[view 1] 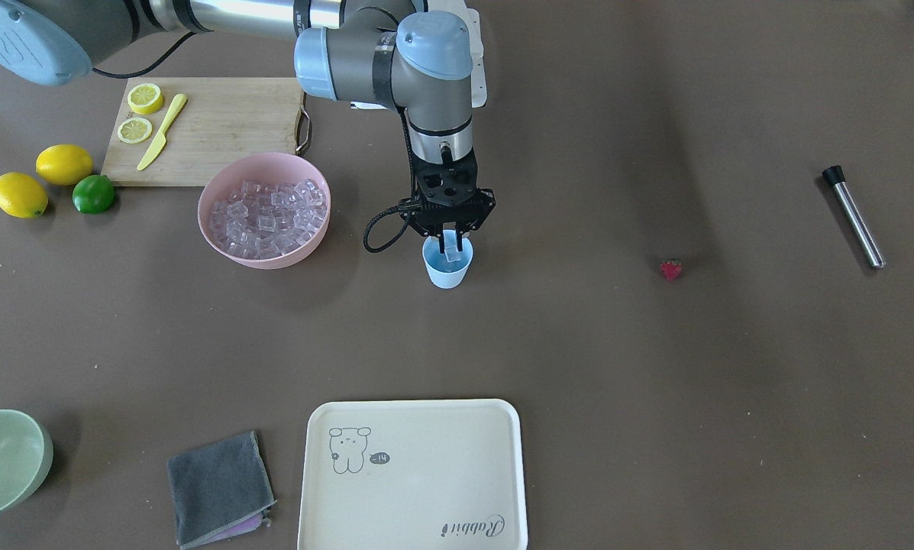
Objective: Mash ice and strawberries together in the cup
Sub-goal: 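Carry the ice cube with the right gripper over the blue cup, then open the right gripper to drop the cube into the cup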
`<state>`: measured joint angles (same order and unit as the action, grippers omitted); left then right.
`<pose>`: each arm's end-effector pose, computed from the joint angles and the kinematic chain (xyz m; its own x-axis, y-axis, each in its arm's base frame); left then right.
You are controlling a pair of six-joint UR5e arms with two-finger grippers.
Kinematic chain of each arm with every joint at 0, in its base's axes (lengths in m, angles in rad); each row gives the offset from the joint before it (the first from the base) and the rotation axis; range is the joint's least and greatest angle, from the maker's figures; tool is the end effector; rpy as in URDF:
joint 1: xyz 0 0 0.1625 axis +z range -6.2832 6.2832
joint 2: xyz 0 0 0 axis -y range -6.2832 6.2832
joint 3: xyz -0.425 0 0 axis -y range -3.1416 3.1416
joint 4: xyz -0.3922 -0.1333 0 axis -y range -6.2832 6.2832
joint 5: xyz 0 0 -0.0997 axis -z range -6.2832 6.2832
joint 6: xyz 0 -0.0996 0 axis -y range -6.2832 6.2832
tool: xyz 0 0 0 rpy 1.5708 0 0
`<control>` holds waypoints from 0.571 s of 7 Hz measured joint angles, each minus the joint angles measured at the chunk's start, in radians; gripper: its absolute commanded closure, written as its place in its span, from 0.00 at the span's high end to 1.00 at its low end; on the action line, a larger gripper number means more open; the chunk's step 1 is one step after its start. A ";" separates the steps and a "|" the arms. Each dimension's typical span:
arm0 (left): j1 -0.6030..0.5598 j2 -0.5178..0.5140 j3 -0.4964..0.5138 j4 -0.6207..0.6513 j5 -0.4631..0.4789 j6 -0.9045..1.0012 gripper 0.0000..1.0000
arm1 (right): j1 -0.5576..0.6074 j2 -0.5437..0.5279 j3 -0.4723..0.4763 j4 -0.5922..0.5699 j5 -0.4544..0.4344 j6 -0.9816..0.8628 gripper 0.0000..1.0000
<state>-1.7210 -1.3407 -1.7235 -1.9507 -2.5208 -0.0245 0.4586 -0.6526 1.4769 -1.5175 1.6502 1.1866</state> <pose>-0.1125 -0.3941 0.6322 0.6077 0.1294 -0.7835 0.1578 0.9473 0.2788 -0.6117 -0.4418 0.1194 0.6761 -0.0829 0.7321 -0.1436 0.9598 0.2413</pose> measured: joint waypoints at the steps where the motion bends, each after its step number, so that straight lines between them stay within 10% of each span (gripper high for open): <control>1: 0.001 -0.002 -0.001 0.002 0.001 -0.002 0.99 | 0.002 0.000 0.008 -0.003 0.003 -0.001 0.99; 4: 0.028 -0.048 -0.011 0.036 0.012 -0.059 0.99 | 0.099 -0.113 0.133 -0.009 0.114 -0.094 0.99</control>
<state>-1.6930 -1.3882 -1.7340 -1.9143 -2.5085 -0.0835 0.5579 -0.7658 1.6099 -1.5266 1.7645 1.0927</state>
